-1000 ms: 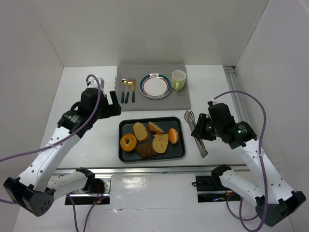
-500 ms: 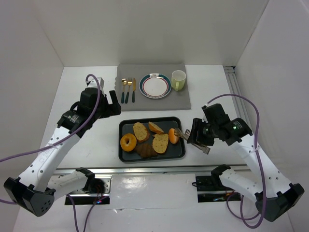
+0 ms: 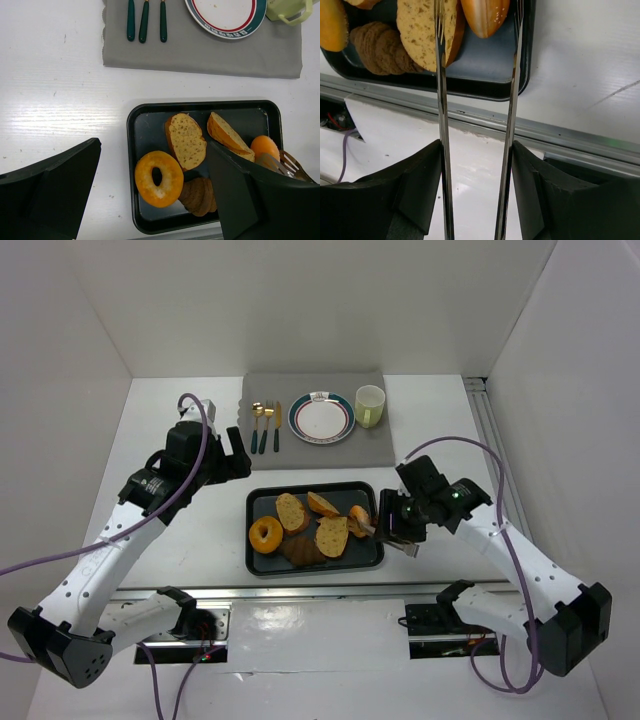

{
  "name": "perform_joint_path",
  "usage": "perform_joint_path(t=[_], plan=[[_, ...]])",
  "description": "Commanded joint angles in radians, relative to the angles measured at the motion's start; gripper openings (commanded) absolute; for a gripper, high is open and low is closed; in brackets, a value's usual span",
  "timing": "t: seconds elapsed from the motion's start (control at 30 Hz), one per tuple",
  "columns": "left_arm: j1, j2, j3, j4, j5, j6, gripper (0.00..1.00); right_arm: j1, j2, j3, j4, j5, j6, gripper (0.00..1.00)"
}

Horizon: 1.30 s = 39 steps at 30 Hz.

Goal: Place the bread

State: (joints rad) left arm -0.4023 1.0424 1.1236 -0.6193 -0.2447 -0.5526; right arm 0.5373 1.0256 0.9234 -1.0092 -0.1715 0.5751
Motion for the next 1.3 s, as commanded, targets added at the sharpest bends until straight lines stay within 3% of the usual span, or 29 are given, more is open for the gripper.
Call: perform_joint_path(t=[0.0,0.1,0.2,0.37,0.5,0.6,0.7,0.87,1.07,1.2,1.27], plan=[[0.005,-0.022,0.007,0.039,0.005,0.014,1.00,0.009,0.028,-0.011,0.093,0.018,-0.008,0.62],[0.005,-0.022,-0.002,0.039,0.005,0.023,1.00,0.018,0.037,-0.011,0.103,0.047,-0.017,0.55],[0.005,-0.022,-0.002,0.039,0.005,0.023,1.00,0.018,0.007,0.037,0.072,0.104,-0.004,0.41],[0.005,-0.022,-0.002,0.049,0.005,0.023,1.00,0.018,0.010,0.162,0.015,0.139,-0.004,0.29],[0.014,-0.022,-0.002,0.049,0.005,0.023,1.00,0.018,0.071,0.256,0.049,0.148,-0.040,0.29],[0.014,-0.022,-0.002,0.035,0.005,0.023,1.00,0.018,0.141,0.317,0.176,0.139,-0.081,0.29],[0.023,0.001,0.008,-0.023,0.028,0.014,1.00,0.018,0.281,0.400,0.334,0.109,-0.126,0.29],[0.023,-0.002,-0.010,-0.097,0.085,0.003,0.95,0.039,0.580,0.590,0.495,0.188,-0.190,0.29],[0.013,-0.012,-0.096,-0.169,0.130,-0.007,0.91,-0.010,0.870,0.804,0.547,0.222,-0.212,0.31],[-0.015,-0.021,-0.153,-0.191,0.143,-0.027,0.90,-0.031,0.979,0.862,0.547,0.221,-0.212,0.36],[-0.024,-0.021,-0.173,-0.191,0.172,-0.027,0.91,-0.040,1.001,0.873,0.558,0.210,-0.212,0.45]])
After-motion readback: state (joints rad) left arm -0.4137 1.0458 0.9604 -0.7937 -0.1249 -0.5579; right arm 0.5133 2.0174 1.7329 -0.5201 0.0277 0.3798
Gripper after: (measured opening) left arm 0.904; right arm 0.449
